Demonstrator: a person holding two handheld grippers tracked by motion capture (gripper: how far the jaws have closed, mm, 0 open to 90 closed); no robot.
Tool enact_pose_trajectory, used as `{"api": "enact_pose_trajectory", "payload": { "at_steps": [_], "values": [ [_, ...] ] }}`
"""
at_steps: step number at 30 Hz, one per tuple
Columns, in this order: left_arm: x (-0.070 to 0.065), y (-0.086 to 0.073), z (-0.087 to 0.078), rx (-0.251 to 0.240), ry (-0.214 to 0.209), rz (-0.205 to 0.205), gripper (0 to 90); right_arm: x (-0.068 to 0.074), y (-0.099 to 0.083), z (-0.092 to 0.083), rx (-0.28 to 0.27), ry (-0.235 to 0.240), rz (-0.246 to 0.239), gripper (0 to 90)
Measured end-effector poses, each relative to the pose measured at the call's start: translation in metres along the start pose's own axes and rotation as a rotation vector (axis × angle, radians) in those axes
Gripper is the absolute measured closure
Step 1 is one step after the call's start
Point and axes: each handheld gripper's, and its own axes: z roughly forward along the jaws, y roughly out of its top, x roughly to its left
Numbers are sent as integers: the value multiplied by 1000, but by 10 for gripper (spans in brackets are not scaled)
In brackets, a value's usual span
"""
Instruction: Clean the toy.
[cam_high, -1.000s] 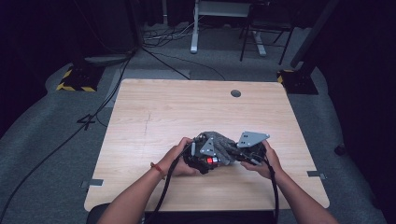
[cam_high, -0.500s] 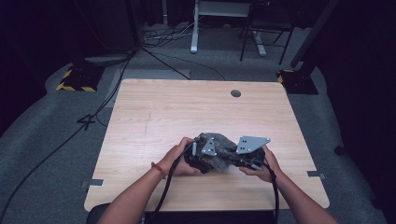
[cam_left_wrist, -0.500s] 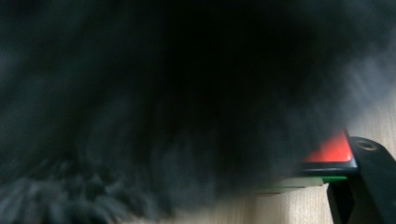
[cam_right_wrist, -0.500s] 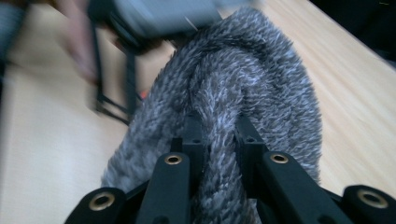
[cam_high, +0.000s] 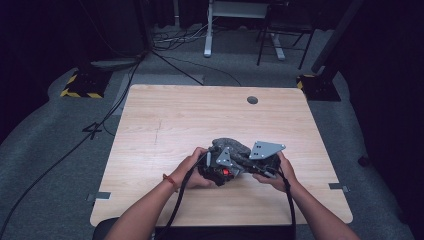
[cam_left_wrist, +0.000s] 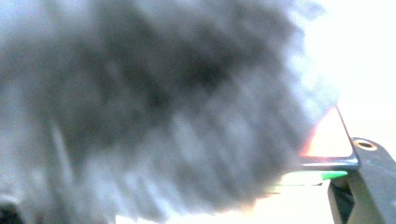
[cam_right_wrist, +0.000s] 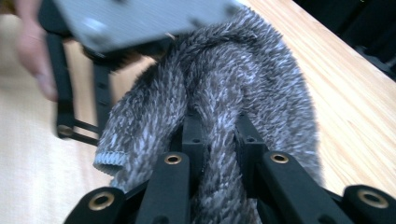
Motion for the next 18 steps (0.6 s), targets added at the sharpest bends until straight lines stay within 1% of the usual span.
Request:
{"api": "enact_pose_trajectory", "payload": {
  "at_steps": [1, 2, 3, 4, 5, 6, 7, 9, 10, 11, 12, 13, 15, 18],
  "values": [
    [0, 0, -1, -6, -3, 2, 338, -3, -3, -2, 3, -8, 11, 787],
    [-1, 0, -3, -19, -9, 0, 338, -3, -3, -2, 3, -8, 11, 787],
    [-1, 0, -5, -36, -14, -3, 338, -6, -6, -4, 12, -23, 17, 787],
    [-1, 0, -7, -48, -15, -2, 338, -14, -14, -8, 13, -17, 56, 787],
    [-2, 1, -9, -58, -14, 1, 338, -17, -18, -9, 13, -13, 76, 788],
    [-1, 0, -12, -82, -19, -5, 338, -20, -22, -10, 19, -10, 90, 788],
    [-1, 0, -12, -82, -19, -5, 338, -20, -22, -10, 19, -10, 90, 788],
    [-1, 0, -13, -93, -23, -11, 338, -22, -29, -10, 33, -3, 107, 788],
    [-1, 1, -13, -103, -27, -13, 338, -23, -32, -10, 32, 20, 123, 787],
    [-1, 1, -13, -103, -27, -13, 338, -23, -33, -10, 17, 47, 133, 788],
    [-2, 1, -12, -106, -26, -12, 338, -23, -33, -10, 17, 47, 133, 788],
    [-2, 3, -12, -119, -39, -7, 338, -21, -32, -9, 3, 85, 130, 787],
    [-3, 3, -12, -119, -35, -7, 337, -18, -31, -7, -10, 118, 133, 788],
    [-3, 2, -12, -117, -29, -3, 337, -16, -30, -6, -14, 120, 127, 788]
  ]
}}
